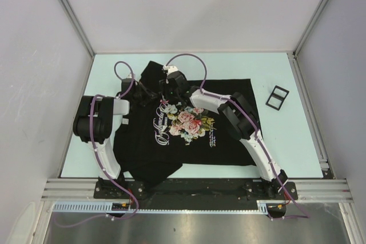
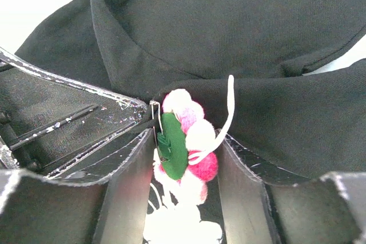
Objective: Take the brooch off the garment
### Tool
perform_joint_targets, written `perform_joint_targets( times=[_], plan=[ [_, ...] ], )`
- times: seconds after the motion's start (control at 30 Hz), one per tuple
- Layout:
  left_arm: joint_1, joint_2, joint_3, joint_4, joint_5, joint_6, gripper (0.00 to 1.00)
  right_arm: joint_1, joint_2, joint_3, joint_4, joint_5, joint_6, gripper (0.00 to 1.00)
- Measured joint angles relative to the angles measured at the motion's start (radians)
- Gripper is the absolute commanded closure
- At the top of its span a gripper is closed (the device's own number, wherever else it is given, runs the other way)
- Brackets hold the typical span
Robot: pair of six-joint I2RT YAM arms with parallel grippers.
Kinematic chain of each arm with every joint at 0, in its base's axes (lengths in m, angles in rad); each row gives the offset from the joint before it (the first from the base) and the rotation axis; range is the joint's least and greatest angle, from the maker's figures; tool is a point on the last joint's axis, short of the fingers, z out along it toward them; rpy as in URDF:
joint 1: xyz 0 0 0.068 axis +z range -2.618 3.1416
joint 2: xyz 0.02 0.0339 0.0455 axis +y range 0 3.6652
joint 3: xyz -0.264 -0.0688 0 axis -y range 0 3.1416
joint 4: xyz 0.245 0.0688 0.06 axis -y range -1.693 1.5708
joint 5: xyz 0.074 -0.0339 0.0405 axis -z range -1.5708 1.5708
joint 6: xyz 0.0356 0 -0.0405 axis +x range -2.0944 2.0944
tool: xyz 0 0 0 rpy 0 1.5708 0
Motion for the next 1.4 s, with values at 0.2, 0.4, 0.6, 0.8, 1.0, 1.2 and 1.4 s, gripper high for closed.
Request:
perform_joint_targets(
  times=[0.2, 0.4, 0.6, 0.8, 1.0, 1.2, 1.4],
  plan=[
    [0.000, 0.000, 0.000, 0.005, 0.005, 0.000, 0.97, 0.000, 0.000, -0.005, 0.018, -0.007, 0.013, 0.76],
    [0.000, 0.000, 0.000, 0.008, 0.009, 0.004, 0.96, -0.003, 0.000, -0.039, 0.087, -0.031, 0.060, 1.00],
    [0.000, 0.000, 0.000, 0.012, 0.009, 0.006, 0.94, -0.014, 0.000, -0.068, 0.138, -0.063, 0.090, 1.00],
    [0.000, 0.000, -0.001, 0.019, 0.016, 0.006, 0.88, -0.028, -0.016, -0.158, 0.272, -0.096, 0.133, 0.92],
    [0.000, 0.000, -0.001, 0.023, 0.020, 0.006, 0.97, -0.058, -0.017, -0.188, 0.323, -0.186, 0.198, 0.57],
    [0.000, 0.000, -0.001, 0.022, 0.028, 0.007, 1.00, -0.104, -0.017, -0.157, 0.252, -0.296, 0.235, 0.37],
    [0.000, 0.000, -0.001, 0.021, 0.039, 0.013, 1.00, -0.125, -0.006, -0.058, 0.181, -0.347, 0.226, 0.33]
  ],
)
